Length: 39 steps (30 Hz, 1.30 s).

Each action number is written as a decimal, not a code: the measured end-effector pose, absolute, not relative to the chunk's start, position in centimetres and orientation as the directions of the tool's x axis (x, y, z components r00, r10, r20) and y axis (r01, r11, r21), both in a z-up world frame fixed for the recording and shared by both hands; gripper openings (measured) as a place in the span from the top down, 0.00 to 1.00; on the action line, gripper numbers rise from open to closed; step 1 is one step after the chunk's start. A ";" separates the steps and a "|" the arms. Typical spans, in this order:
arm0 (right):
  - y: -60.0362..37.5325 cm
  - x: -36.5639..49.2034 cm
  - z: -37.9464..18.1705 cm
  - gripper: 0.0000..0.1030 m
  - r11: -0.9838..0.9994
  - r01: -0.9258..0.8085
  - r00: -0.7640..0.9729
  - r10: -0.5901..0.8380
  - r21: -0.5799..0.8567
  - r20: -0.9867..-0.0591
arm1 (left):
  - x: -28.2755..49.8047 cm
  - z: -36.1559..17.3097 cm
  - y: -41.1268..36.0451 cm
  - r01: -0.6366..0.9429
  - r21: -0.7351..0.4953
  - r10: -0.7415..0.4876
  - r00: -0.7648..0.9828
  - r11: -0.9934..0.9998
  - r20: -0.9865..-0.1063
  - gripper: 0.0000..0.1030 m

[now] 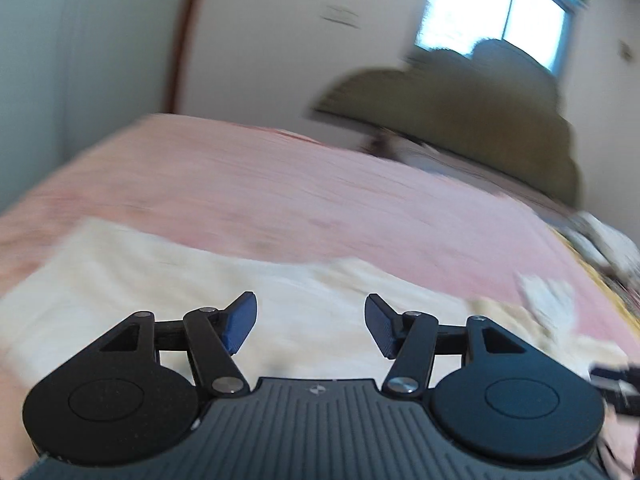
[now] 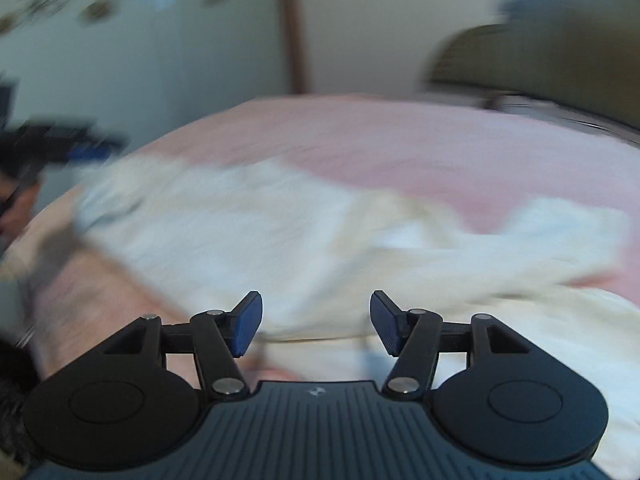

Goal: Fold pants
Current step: 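Open both tools to release the folded pants onto the bed, then grasp the folded edge of the pants with the right tool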

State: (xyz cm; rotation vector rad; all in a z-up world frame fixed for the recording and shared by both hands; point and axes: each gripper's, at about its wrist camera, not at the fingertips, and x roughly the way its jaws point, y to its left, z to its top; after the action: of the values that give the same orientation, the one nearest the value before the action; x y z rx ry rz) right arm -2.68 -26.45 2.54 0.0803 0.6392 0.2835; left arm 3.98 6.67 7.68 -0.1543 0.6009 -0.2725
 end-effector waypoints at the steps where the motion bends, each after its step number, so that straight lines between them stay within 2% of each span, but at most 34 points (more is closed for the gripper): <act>1: -28.9 -3.0 2.4 0.42 0.980 -0.115 0.791 0.189 0.161 -0.583 | 4.3 7.4 5.0 0.255 -0.227 -0.339 0.770 0.940 -0.541 0.39; 4: -35.5 -3.8 0.6 0.41 0.969 0.175 0.771 -0.025 0.174 -0.636 | 5.1 5.4 0.0 0.406 -0.221 -0.457 0.692 0.886 -0.560 0.37; 6: -38.6 -3.9 -1.5 0.31 0.950 0.265 0.693 -0.066 0.168 -0.718 | 5.6 3.6 -2.7 0.466 -0.183 -0.474 0.648 0.866 -0.595 0.37; 9: -38.8 -4.6 -1.0 0.31 0.947 0.291 0.697 -0.111 0.137 -0.709 | 5.5 1.3 -5.3 0.543 -0.164 -0.507 0.574 0.823 -0.643 0.37; 13: -36.9 -1.8 2.4 0.30 0.960 0.235 0.786 -0.095 0.154 -0.611 | 4.5 -1.0 -7.6 0.605 -0.163 -0.546 0.529 0.779 -0.649 0.37; 15: -35.7 1.2 3.5 0.13 0.964 0.220 0.799 -0.090 0.150 -0.595 | 3.6 -1.7 -8.5 0.610 -0.123 -0.536 0.560 0.783 -0.632 0.35; 17: -33.8 5.3 4.2 0.01 0.967 0.239 0.776 -0.139 0.083 -0.615 | 3.1 -2.2 -8.6 0.612 -0.100 -0.532 0.583 0.785 -0.614 0.33; 21: -29.7 13.2 2.9 0.01 0.965 0.224 0.715 -0.259 -0.139 -0.649 | 2.8 -2.9 -8.7 0.615 -0.087 -0.536 0.598 0.783 -0.596 0.28; 25: -29.3 18.5 0.8 0.02 0.958 0.219 0.687 -0.286 -0.184 -0.668 | 2.6 -3.5 -8.9 0.619 -0.079 -0.540 0.609 0.782 -0.581 0.23; 28: -30.1 21.2 -0.9 0.04 0.934 0.259 0.629 -0.356 -0.245 -0.691 | 2.8 -3.6 -8.8 0.624 -0.098 -0.555 0.598 0.775 -0.578 0.19; 29: -30.3 21.8 -1.4 0.07 0.926 0.268 0.612 -0.378 -0.266 -0.695 | 2.9 -3.6 -8.7 0.628 -0.109 -0.564 0.591 0.771 -0.577 0.17; 31: -30.9 22.2 -2.2 0.26 0.927 0.269 0.591 -0.373 -0.261 -0.715 | 3.1 -3.4 -8.4 0.639 -0.134 -0.584 0.572 0.757 -0.576 0.12; 33: -32.1 21.8 -2.2 0.55 0.949 0.276 0.608 -0.295 -0.153 -0.737 | 3.3 -3.3 -8.4 0.641 -0.138 -0.588 0.569 0.755 -0.576 0.11; 34: -32.6 21.7 -2.0 0.61 0.951 0.287 0.611 -0.273 -0.114 -0.743 | 3.3 -3.3 -8.4 0.641 -0.138 -0.588 0.569 0.755 -0.575 0.11; 35: -32.9 21.4 -1.8 0.73 0.951 0.295 0.617 -0.266 -0.096 -0.741 | 3.3 -3.3 -8.4 0.641 -0.139 -0.588 0.568 0.755 -0.575 0.11; 36: -33.1 21.1 -1.7 0.79 0.951 0.301 0.625 -0.258 -0.078 -0.737 | 3.2 -3.3 -8.3 0.641 -0.141 -0.590 0.568 0.755 -0.574 0.11; 39: -34.2 19.8 -1.1 0.88 0.947 0.322 0.655 -0.223 0.000 -0.722 | 3.3 -3.1 -8.3 0.640 -0.151 -0.595 0.567 0.754 -0.569 0.11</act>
State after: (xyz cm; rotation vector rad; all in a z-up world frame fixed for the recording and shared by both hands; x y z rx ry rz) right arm 19.85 -34.18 -1.12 0.1317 0.7998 -0.3095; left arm 3.28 -8.28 -3.12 0.0750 0.6400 -0.7263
